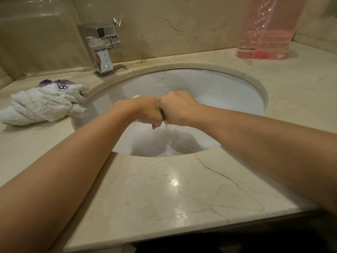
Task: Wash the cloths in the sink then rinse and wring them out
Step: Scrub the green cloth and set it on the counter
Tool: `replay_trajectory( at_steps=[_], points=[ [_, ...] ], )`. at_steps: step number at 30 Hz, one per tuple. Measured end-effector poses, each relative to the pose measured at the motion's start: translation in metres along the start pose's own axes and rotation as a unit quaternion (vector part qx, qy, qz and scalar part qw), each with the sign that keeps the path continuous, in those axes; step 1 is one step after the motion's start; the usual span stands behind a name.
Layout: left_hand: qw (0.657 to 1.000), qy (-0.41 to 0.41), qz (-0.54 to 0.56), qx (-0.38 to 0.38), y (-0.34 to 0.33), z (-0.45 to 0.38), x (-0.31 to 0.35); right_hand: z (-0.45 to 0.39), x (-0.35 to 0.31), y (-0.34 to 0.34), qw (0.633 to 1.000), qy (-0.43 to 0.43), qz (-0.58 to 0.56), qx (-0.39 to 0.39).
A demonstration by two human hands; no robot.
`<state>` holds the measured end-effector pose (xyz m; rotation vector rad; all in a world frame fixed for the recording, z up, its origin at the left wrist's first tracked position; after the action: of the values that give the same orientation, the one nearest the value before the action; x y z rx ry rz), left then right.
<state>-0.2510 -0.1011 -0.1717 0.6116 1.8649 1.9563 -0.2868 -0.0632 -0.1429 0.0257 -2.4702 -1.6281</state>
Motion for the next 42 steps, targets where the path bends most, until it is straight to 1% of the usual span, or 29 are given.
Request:
replay_trajectory(
  at_steps=[4,8,12,14,19,21,23,25,27,29,30,31,33,35,37,39,40,42],
  points=[
    [0.997,0.025,0.065,-0.020,-0.009,0.003,-0.008,0.000,-0.006,-0.002,0.999,0.028,0.045,-0.008],
    [0.993,0.037,0.100,-0.052,-0.015,0.005,-0.008,-0.001,-0.008,-0.003,0.998,0.036,0.056,-0.007],
    [0.984,0.042,0.167,-0.045,-0.011,0.008,-0.009,-0.002,-0.010,0.003,0.995,0.061,0.077,0.010],
    [0.981,0.045,0.184,-0.050,-0.012,0.010,-0.011,-0.001,-0.012,0.006,0.994,0.074,0.080,0.013],
    [0.969,0.061,0.224,-0.089,-0.019,0.014,-0.013,0.003,-0.016,0.015,0.994,0.088,0.065,0.018],
    [0.965,0.066,0.237,-0.089,-0.020,0.016,-0.014,0.004,-0.017,0.017,0.994,0.090,0.060,0.018],
    [0.968,0.066,0.231,-0.077,-0.018,0.017,-0.014,0.005,-0.018,0.019,0.994,0.089,0.061,0.018],
    [0.977,0.061,0.201,-0.042,-0.012,0.018,-0.014,0.004,-0.017,0.021,0.996,0.067,0.052,0.019],
    [0.989,0.041,0.144,0.015,0.000,0.020,-0.014,0.002,-0.011,0.021,1.000,0.010,0.017,0.025],
    [0.996,0.010,0.072,0.058,0.014,0.022,-0.014,0.002,-0.003,0.010,0.996,-0.058,-0.074,0.003],
    [0.996,0.005,0.056,0.067,0.020,0.024,-0.017,0.004,-0.001,0.003,0.985,-0.088,-0.146,-0.022],
    [0.996,0.005,0.051,0.071,0.026,0.028,-0.022,0.006,-0.002,-0.002,0.966,-0.115,-0.227,-0.048],
    [0.994,0.005,0.067,0.091,0.043,0.036,-0.035,0.008,-0.008,-0.005,0.909,-0.155,-0.378,-0.088],
    [0.987,-0.005,0.098,0.128,0.064,0.048,-0.047,0.006,-0.014,0.000,0.858,-0.184,-0.469,-0.098],
    [0.974,-0.011,0.148,0.170,0.085,0.063,-0.060,-0.004,-0.021,0.011,0.833,-0.200,-0.510,-0.070],
    [0.950,0.006,0.210,0.231,0.107,0.081,-0.081,-0.022,-0.032,0.025,0.809,-0.198,-0.553,-0.014],
    [0.931,0.017,0.244,0.272,0.120,0.091,-0.094,-0.032,-0.039,0.034,0.795,-0.190,-0.575,0.019],
    [0.882,0.039,0.309,0.353,0.143,0.113,-0.124,-0.052,-0.055,0.056,0.763,-0.179,-0.615,0.082]
  ],
)
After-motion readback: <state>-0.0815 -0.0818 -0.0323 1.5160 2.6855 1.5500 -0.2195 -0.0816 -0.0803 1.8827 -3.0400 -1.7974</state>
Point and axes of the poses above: each hand's wrist, its own z-axis away from the middle knuckle, its own y-axis out of the back of the hand, x = y × z, the point moved 10 cm from there along -z, towards the middle knuckle, and after that the axes turned 14 degrees about x, right-handed, at the moved point
